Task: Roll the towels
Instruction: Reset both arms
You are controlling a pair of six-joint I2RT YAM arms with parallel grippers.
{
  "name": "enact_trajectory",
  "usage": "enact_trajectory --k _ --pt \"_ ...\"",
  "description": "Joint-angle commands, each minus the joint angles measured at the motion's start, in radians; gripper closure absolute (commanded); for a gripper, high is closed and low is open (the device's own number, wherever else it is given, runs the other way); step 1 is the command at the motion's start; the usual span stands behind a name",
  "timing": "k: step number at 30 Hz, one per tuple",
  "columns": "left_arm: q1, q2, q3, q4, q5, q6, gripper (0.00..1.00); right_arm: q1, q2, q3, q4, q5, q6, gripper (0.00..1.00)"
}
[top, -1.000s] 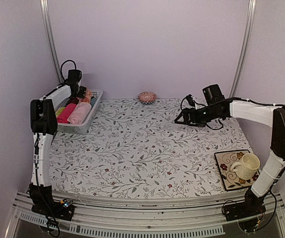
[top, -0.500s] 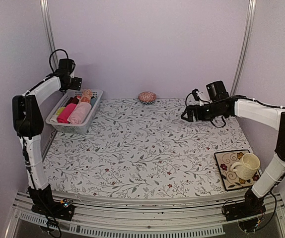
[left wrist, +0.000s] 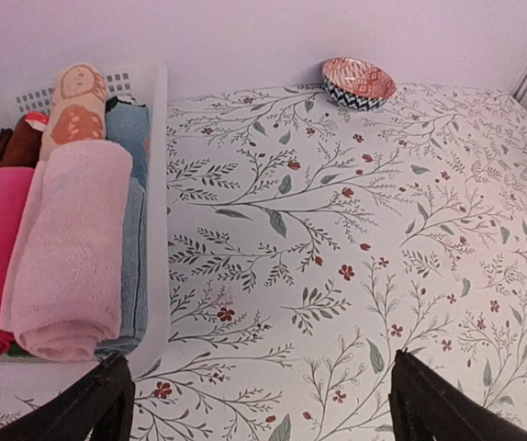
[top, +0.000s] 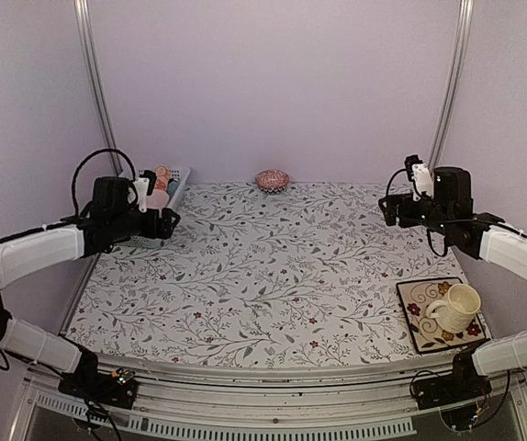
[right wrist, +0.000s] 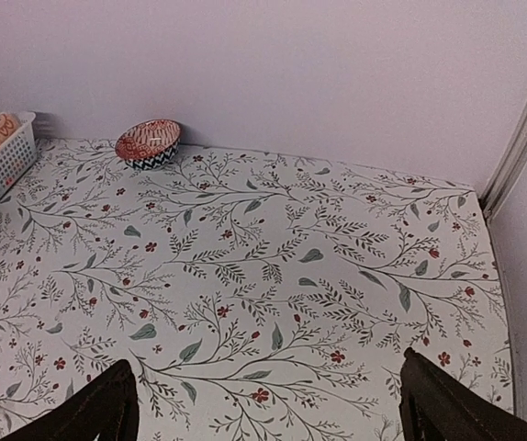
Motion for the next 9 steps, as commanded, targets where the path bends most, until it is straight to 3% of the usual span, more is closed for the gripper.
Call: enact_trajectory --k 1,9 --pt "-0.027 -0.191 -0.183 0.222 0.004 -0.017 0.03 -0.012 -0.162 -0.127 0.136 0.100 -0.056 0.01" --pt "-0.038 -0.267 -0.256 0.236 -0.025 0.019 0.03 -0.012 -0.225 -0.176 0.151 0.150 -0.049 0.01"
